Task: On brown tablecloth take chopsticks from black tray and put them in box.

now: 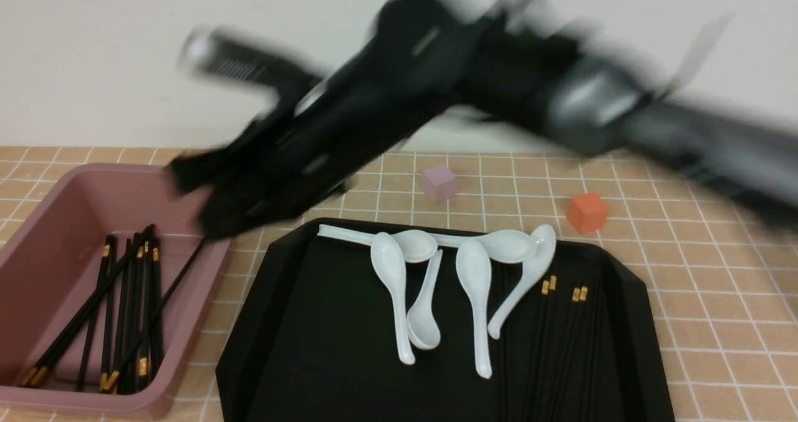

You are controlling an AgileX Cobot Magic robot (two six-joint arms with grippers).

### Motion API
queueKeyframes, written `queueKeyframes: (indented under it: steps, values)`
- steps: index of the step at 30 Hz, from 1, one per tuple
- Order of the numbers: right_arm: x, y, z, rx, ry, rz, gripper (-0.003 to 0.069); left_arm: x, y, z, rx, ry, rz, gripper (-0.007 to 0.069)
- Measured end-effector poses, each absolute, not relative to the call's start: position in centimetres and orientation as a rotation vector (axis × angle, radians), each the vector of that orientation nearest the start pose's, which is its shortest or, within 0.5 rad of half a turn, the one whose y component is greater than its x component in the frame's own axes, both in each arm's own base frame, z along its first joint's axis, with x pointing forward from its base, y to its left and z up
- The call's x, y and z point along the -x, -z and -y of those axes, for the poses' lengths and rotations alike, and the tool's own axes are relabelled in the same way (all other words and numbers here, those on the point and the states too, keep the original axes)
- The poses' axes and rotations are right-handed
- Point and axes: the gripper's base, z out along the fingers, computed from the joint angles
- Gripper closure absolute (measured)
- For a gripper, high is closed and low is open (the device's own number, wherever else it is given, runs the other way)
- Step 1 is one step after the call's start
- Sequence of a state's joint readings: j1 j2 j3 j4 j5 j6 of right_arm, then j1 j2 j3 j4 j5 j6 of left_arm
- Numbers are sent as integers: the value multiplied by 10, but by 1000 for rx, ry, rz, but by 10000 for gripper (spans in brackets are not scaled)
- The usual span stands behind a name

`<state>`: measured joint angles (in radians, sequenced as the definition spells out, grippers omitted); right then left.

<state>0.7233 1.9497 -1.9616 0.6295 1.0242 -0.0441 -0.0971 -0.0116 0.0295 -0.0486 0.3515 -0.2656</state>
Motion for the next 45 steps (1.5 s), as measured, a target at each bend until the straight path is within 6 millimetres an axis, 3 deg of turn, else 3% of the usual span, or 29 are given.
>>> queueKeyframes:
  steps: [1,3,5,6,9,10,12,15,17,20,26,29,32,38,45]
  values:
    - [-298,-363,-324,784,-1077,-2430,664,-53,-172,7,187,299,-1854,386]
    - [-282,-398,-286,866,-905,-2437,671,-53,-172,7,187,299,-1854,386]
    - [-274,-414,-270,870,-823,-2419,671,-53,-172,7,187,299,-1854,386]
    - [-260,-434,-250,829,-730,-2401,671,-53,-172,7,188,300,-1854,386]
    - [-230,-466,-212,747,-624,-2340,671,-53,-172,7,188,300,-1854,386]
    - [-227,-468,-210,737,-621,-2337,671,-53,-172,7,188,300,-1854,386]
    - [-192,-488,-171,692,-549,-2268,671,-53,-172,7,188,300,-1854,386]
    - [-159,-490,-138,667,-493,-2234,669,-53,-172,7,188,300,-1854,386]
    - [-113,-478,-93,633,-447,-2184,666,-53,-172,7,188,300,-1854,386]
    - [-79,-450,-61,561,-450,-2074,664,-53,-172,7,188,300,-1854,386]
    - [-38,-367,-21,408,-531,-1640,661,-53,-172,7,188,300,-1854,386]
    - [-30,-330,-13,356,-567,-1547,661,-53,-172,7,188,300,-1854,386]
    - [-29,-312,-10,339,-562,-1508,658,-53,-172,7,188,300,-1854,386]
    - [-34,-296,-14,367,-525,-1500,654,-53,-172,7,188,300,-1854,386]
    - [-35,-294,-15,369,-523,-1504,653,-53,-172,7,188,300,-1854,386]
